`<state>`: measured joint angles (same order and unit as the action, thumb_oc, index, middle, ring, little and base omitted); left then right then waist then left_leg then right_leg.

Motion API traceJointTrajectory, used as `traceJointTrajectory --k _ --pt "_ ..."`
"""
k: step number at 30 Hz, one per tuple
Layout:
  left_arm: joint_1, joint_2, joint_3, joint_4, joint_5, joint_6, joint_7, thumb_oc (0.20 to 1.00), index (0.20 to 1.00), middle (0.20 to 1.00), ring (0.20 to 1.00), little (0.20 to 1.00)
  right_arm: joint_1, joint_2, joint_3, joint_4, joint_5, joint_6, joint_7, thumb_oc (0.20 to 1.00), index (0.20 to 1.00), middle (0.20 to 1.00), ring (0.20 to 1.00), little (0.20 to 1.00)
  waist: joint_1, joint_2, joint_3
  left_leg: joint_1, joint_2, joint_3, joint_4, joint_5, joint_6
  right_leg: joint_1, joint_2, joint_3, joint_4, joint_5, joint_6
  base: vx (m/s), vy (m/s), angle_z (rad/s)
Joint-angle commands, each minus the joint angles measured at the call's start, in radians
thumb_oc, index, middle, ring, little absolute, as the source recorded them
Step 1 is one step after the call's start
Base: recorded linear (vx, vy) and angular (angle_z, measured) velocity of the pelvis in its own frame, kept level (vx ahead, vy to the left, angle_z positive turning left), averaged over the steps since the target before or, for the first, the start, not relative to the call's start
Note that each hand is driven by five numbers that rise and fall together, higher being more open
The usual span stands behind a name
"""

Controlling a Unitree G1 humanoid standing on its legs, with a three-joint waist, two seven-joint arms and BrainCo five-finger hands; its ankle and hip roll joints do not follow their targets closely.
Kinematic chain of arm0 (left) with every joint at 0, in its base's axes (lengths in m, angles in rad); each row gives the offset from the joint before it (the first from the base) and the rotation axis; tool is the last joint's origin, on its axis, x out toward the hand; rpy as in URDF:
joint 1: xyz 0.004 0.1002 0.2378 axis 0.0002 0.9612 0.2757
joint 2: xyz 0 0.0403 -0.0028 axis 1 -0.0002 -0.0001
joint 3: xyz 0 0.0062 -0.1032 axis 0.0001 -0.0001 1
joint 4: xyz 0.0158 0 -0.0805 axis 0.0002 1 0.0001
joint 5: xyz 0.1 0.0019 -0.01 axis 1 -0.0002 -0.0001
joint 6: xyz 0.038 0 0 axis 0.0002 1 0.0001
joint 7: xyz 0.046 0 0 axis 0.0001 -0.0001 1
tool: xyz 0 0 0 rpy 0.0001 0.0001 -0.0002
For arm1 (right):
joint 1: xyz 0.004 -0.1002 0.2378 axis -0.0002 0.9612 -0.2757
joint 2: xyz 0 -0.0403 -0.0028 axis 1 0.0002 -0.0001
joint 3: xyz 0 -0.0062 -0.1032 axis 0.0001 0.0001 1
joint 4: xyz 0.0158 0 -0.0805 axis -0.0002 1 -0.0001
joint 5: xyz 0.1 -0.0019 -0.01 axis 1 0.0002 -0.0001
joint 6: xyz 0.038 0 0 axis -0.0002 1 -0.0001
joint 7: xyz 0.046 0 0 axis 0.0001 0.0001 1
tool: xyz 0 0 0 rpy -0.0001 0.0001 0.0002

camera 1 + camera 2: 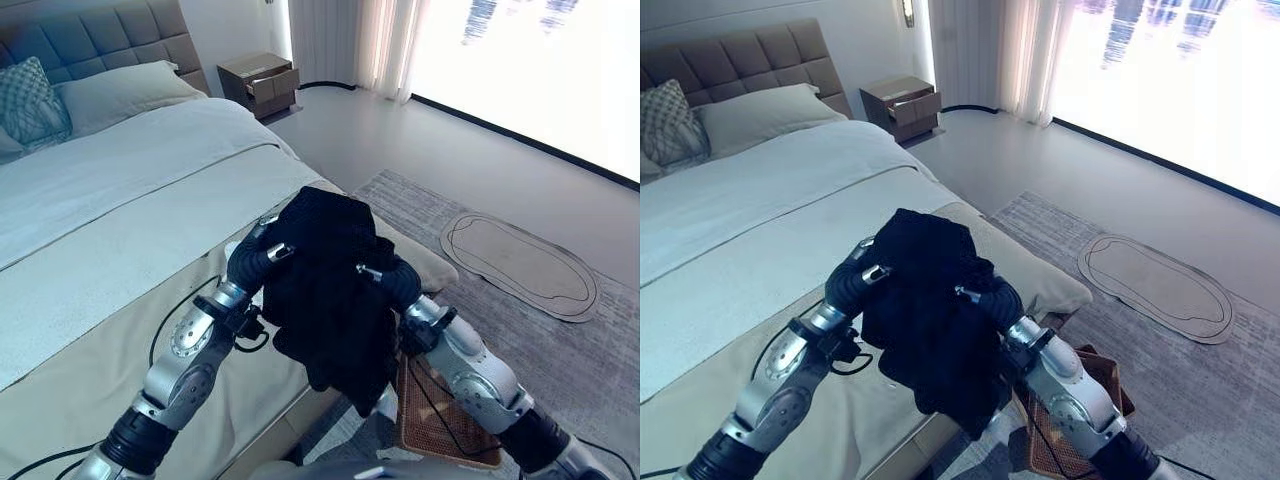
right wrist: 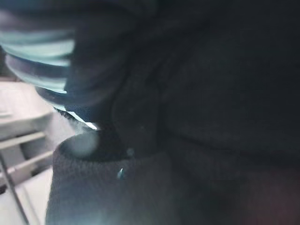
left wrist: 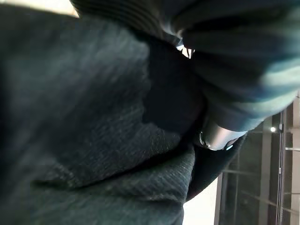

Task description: Pick up clothes into the bucket

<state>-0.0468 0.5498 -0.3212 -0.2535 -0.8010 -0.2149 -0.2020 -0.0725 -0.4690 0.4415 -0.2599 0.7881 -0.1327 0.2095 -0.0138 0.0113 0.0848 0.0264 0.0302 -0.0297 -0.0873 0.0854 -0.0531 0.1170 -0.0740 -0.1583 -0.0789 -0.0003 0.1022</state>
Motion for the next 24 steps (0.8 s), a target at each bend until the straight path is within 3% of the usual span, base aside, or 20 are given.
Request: traceJointTrajectory --k 1,4,9,18,24 --pt "0.001 0.005 0.111 -0.01 -0.02 -0.05 0.021 1.0 1.0 1.0 1.0 1.0 0.001 -0.006 -0.122 -0.117 0.052 -0.094 -0.024 0.2 0.2 0.2 0.2 0.2 -0.028 -0.046 -0.024 0.048 -0.021 0.028 0.042 -0.097 0.015 -0.048 0.0 0.013 0.069 -0.034 -0.013 0.0 0.0 0.0" --pt "0.065 -0.037 0.199 0.042 0.056 -0.063 0.055 1.0 1.0 1.0 1.0 1.0 0.076 -0.012 -0.26 -0.087 0.028 -0.109 -0.054 0.2 0.2 0.2 0.2 0.2 -0.031 -0.048 -0.025 0.048 -0.02 0.026 0.04 -0.1 0.017 -0.051 -0.001 0.013 0.072 -0.036 -0.012 0.0 0.0 0.0" --pt "0.118 -0.091 0.266 0.147 0.136 -0.078 0.08 1.0 1.0 1.0 1.0 1.0 0.122 0.018 -0.379 -0.022 -0.002 -0.122 -0.083 0.2 0.2 0.2 0.2 0.2 -0.032 -0.046 -0.025 0.051 -0.022 0.027 0.04 -0.105 0.021 -0.051 -0.002 0.017 0.079 -0.041 -0.013 0.0 0.0 0.0" --pt "0.163 -0.156 0.313 0.392 0.293 -0.087 0.137 1.0 1.0 1.0 1.0 1.0 0.097 0.061 -0.504 0.166 -0.186 -0.157 -0.219 0.2 0.2 0.2 0.2 0.2 -0.03 -0.033 -0.013 0.045 -0.026 0.026 0.052 -0.115 0.027 -0.06 -0.006 0.018 0.089 -0.047 -0.013 0.0 0.0 0.0" --pt "0.154 -0.218 0.32 0.636 0.356 -0.098 0.228 1.0 1.0 1.0 1.0 1.0 0.011 0.079 -0.535 0.345 -0.262 -0.189 -0.342 0.2 0.2 0.2 0.2 0.2 -0.023 -0.017 0.045 -0.013 -0.038 0.026 0.1 -0.12 0.033 -0.117 -0.014 0.032 0.12 -0.044 -0.013 -0.08 0.006 -0.02"
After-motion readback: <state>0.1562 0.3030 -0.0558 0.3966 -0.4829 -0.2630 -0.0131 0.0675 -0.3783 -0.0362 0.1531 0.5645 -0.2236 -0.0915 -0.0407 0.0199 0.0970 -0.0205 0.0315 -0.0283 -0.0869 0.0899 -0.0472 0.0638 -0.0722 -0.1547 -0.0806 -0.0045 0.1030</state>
